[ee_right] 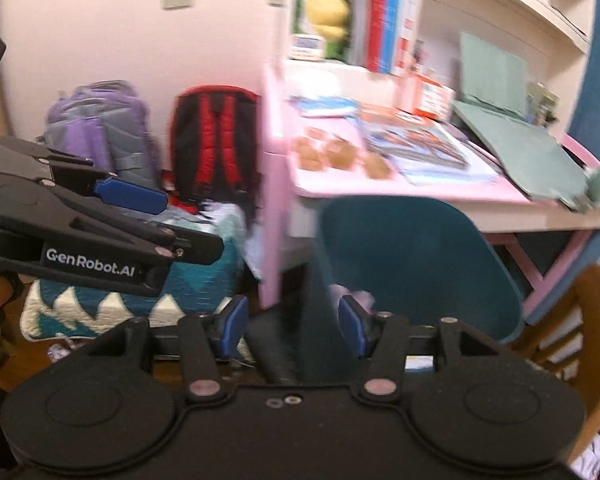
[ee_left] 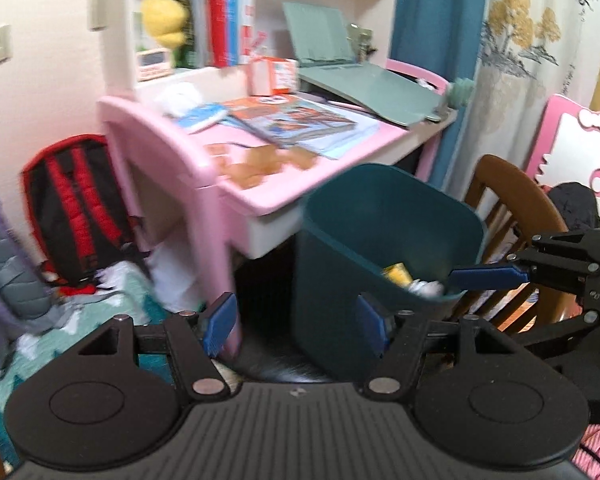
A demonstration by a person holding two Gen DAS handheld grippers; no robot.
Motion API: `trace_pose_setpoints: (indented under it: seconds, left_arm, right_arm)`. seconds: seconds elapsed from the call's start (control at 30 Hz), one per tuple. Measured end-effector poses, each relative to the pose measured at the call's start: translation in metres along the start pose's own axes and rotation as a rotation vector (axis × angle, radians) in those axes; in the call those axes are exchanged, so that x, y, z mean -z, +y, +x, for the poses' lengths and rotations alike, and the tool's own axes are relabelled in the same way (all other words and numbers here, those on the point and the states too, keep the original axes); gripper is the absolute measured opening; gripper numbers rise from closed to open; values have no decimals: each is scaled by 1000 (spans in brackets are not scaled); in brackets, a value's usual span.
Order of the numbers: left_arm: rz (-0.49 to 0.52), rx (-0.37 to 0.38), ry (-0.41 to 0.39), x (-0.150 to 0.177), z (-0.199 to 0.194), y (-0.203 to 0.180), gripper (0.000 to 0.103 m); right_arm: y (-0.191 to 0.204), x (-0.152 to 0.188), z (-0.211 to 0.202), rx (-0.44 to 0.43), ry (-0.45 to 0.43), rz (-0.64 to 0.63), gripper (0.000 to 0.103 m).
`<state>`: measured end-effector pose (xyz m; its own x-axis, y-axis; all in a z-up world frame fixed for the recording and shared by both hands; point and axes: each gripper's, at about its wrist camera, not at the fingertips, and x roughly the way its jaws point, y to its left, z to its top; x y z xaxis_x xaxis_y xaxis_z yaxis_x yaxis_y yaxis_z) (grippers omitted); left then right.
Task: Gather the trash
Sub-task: 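Move both tools back down toward the tissue and snack bag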
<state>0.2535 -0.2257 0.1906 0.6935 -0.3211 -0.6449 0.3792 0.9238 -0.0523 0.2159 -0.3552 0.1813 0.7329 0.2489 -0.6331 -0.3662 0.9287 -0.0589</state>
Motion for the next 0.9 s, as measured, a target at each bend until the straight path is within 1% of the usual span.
trace_pose_setpoints:
  seconds: [0.1, 0.2, 0.37, 0.43, 0.5, 0.63, 0.7, 0.73, 0.77, 0.9]
  left_arm:
    - [-37, -40, -2, 20, -24, 32, 71]
    - [-84, -86, 11, 45, -47, 67, 71]
    - [-165, -173, 25, 87, -82, 126, 71]
    - [-197, -213, 28, 106, -96, 150, 75]
    - [-227, -247, 32, 124, -109, 173, 78]
    - [-299, -297, 51, 162, -126, 216, 78]
    - [-335, -322, 60, 184, -133, 239, 80]
    - [-354, -335, 63, 193, -135, 250, 83]
    - [-373, -348, 64, 204, -137, 261, 85]
    - [-470, -384, 72, 254, -138, 312, 87]
  right_arm:
    - [34, -5, -1, -58, -15, -42, 50]
    - [71, -10, 2, -133, -29, -85, 50]
    - [138, -19, 21, -270, -27, -148, 50]
    - [167, -21, 30, -326, -18, -178, 50]
    - [195, -23, 41, -382, -2, -209, 50]
    - [254, -23, 66, -484, 42, -262, 50]
    - [281, -22, 81, -525, 65, -281, 50]
    - [294, -20, 88, -542, 79, -288, 50]
    - [307, -18, 96, -559, 94, -294, 50]
    - [359, -7, 138, -621, 169, -323, 50]
